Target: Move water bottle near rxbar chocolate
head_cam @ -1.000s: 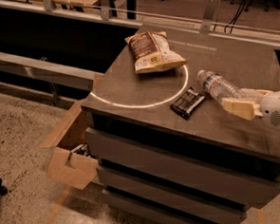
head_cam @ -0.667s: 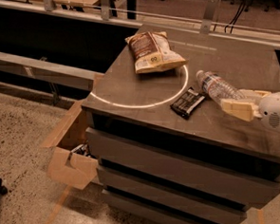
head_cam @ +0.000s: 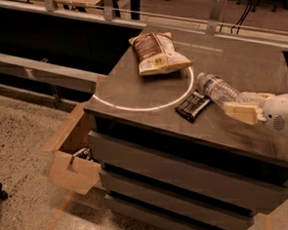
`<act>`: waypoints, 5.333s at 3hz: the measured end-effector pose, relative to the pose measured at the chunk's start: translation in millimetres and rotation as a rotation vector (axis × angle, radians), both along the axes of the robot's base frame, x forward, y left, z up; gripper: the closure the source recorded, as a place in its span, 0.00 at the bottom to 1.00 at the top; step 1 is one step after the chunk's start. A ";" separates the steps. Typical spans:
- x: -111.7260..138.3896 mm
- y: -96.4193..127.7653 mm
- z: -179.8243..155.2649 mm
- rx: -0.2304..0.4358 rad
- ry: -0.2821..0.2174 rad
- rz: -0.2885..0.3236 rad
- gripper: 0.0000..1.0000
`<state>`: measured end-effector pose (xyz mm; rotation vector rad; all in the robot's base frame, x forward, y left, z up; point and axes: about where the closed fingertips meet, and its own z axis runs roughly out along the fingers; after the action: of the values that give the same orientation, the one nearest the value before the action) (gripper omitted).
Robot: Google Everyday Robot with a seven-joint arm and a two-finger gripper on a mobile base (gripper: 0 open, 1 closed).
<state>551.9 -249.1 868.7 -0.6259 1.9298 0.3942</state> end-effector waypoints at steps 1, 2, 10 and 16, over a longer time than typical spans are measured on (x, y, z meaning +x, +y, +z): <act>-0.7 2.9 0.0 0.002 0.003 0.009 0.28; -2.0 4.1 -1.8 0.004 0.009 0.011 0.05; 14.4 -118.4 56.5 -0.113 -0.164 -0.370 0.00; 11.7 -192.6 76.9 -0.151 -0.198 -0.632 0.00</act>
Offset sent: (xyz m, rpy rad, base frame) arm -0.0048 0.0000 -0.0051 0.0075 0.0170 0.0056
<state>563.7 -441.6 945.5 -0.1175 1.8591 -0.2065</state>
